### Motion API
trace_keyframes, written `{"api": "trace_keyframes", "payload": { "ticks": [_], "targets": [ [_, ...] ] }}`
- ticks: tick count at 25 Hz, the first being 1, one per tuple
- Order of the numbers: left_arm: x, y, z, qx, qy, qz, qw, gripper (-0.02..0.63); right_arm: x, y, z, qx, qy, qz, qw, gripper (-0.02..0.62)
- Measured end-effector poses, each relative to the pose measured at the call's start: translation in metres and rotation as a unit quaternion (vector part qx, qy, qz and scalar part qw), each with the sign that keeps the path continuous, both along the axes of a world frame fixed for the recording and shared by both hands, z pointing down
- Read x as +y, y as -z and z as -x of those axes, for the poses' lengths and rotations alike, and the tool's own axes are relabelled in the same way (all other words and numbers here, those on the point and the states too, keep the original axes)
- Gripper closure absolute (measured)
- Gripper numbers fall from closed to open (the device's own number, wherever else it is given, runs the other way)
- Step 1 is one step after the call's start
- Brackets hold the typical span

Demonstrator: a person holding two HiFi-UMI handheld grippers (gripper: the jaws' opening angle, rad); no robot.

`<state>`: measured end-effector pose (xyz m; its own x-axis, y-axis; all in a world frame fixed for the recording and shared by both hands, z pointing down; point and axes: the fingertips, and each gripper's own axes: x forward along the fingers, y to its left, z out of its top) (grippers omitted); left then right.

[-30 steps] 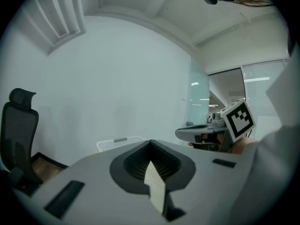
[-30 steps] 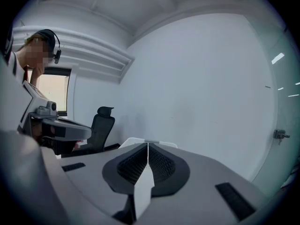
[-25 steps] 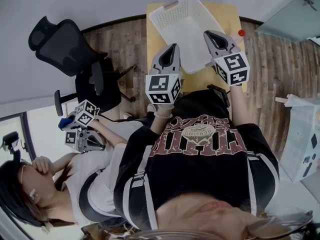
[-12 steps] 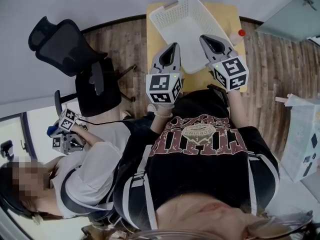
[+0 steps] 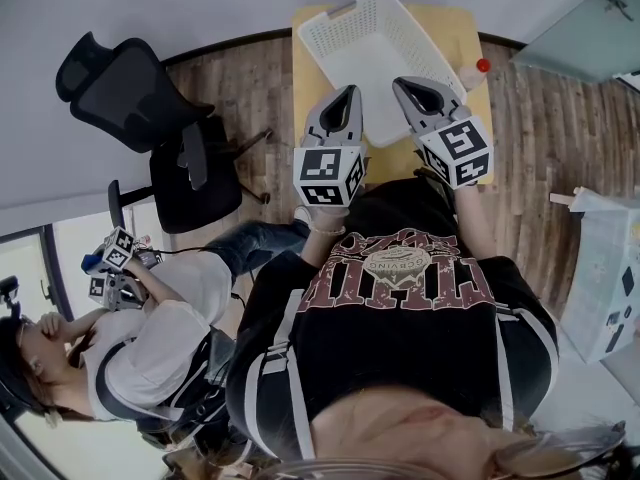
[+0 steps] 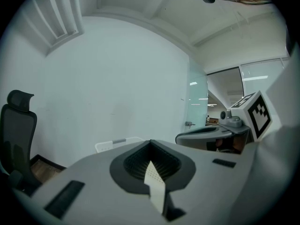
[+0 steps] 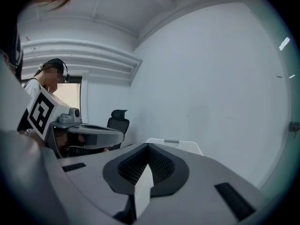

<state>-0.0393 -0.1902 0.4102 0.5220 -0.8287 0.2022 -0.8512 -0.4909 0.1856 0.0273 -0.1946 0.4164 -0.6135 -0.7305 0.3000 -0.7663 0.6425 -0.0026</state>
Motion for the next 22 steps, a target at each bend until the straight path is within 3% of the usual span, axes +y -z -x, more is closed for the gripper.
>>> {"api": "trace_keyframes", "payload": {
  "ticks": [22],
  "targets": [
    [0.0025, 0.0015, -0.0077, -0.002, -0.005, 0.001, 1.0000, 0.560, 0.0005, -0.0013, -0.0032, 0.003, -0.004, 0.002, 1.000, 0.578]
  ]
}}
